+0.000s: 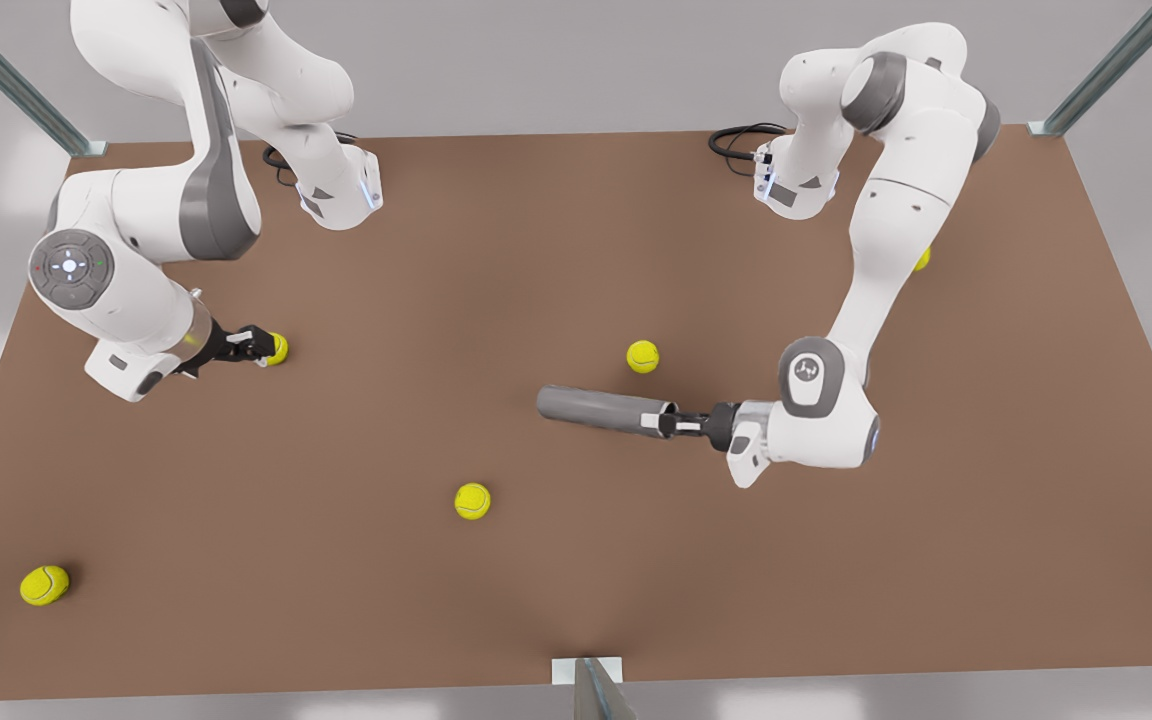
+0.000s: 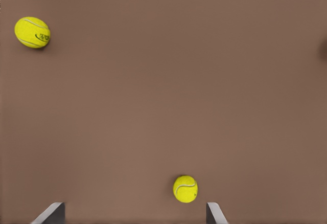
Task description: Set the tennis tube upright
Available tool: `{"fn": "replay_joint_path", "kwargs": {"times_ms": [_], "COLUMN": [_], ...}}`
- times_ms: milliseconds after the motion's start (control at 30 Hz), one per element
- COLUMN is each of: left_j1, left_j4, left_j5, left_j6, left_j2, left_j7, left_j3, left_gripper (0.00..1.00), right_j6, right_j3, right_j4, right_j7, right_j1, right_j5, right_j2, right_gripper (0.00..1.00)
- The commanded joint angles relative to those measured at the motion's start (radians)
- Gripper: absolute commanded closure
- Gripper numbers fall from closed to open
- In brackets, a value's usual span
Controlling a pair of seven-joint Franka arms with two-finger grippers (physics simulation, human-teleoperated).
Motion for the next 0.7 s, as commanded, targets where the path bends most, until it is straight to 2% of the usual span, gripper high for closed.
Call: {"fn": "replay_joint_path", "kwargs": {"times_ms": [0, 667], "left_j1": [0.000, 0.089], "left_j4": [0.000, -0.011], "left_j5": [-0.003, 0.181], "left_j6": [-0.001, -0.085], "left_j2": [-0.006, -0.152], "left_j7": [-0.009, -0.159], "left_j3": [0.000, 0.003], "left_gripper": [0.79, 0.79], "right_j6": [0.000, -0.005], "right_j3": [0.000, 0.000], "right_j4": [0.001, -0.002], "right_j7": [0.000, -0.005], "right_j1": [0.000, 0.002], "right_j5": [0.000, 0.002], "right_j2": [0.000, -0.002], "right_gripper": [0.00, 0.00]}}
